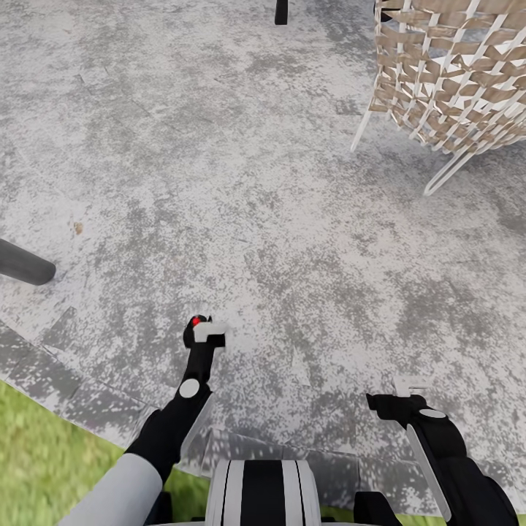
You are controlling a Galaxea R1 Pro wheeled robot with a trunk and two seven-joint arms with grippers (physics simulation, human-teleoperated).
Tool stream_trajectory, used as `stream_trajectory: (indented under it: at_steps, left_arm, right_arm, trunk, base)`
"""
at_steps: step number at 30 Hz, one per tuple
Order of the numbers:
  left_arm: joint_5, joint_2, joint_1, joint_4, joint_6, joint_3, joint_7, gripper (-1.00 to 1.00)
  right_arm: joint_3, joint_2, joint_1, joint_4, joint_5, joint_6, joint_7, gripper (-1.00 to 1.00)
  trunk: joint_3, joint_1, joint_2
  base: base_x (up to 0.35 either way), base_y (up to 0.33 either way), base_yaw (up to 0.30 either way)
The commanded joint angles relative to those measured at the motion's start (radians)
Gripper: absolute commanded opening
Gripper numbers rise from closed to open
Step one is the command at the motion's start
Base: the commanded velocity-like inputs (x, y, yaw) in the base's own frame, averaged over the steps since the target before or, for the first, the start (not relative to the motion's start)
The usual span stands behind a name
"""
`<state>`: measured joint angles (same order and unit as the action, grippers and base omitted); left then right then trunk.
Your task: Pick up the pesticide atomizer in the garden and spray insectifuge to fully cover both potted plants in the garden.
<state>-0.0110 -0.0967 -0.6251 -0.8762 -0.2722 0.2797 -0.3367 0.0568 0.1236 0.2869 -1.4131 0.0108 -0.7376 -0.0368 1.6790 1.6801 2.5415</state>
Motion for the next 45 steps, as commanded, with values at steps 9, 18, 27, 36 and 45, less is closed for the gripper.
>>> stream_trajectory:
  at_steps: [9,18,27,36,45]
  left_arm:
    - [0.007,0.005,0.135,-0.313,0.179,0.024,-0.002,-1.00]
    - [0.003,0.014,0.146,-0.361,0.232,0.049,-0.008,-1.00]
    - [0.005,0.010,0.257,-0.539,0.229,0.054,-0.046,-1.00]
    - [0.008,0.022,0.286,-0.600,0.311,0.094,-0.053,-1.00]
    - [0.003,0.090,0.285,-0.651,0.396,-0.028,0.291,-1.00]
  right_arm:
    - [0.002,-0.001,-0.001,-0.002,0.000,0.124,0.001,1.00]
    - [-0.003,-0.001,-0.003,-0.002,0.000,0.139,0.002,1.00]
    - [-0.005,-0.002,-0.003,-0.001,0.000,0.135,0.002,1.00]
    - [-0.005,-0.002,-0.003,-0.001,0.000,0.135,0.001,1.00]
    - [-0.004,-0.002,-0.003,-0.001,0.000,0.135,0.002,1.00]
  trunk:
    - [0.000,0.000,0.000]
    - [0.000,0.000,0.000]
    - [-0.008,-0.001,0.000]
    - [-0.043,-0.005,-0.003]
    - [-0.077,-0.009,-0.005]
  base:
    - [0.000,0.000,0.000]
    - [0.000,0.000,0.000]
    - [0.000,0.000,0.000]
    - [0.000,0.000,0.000]
    - [0.000,0.000,0.000]
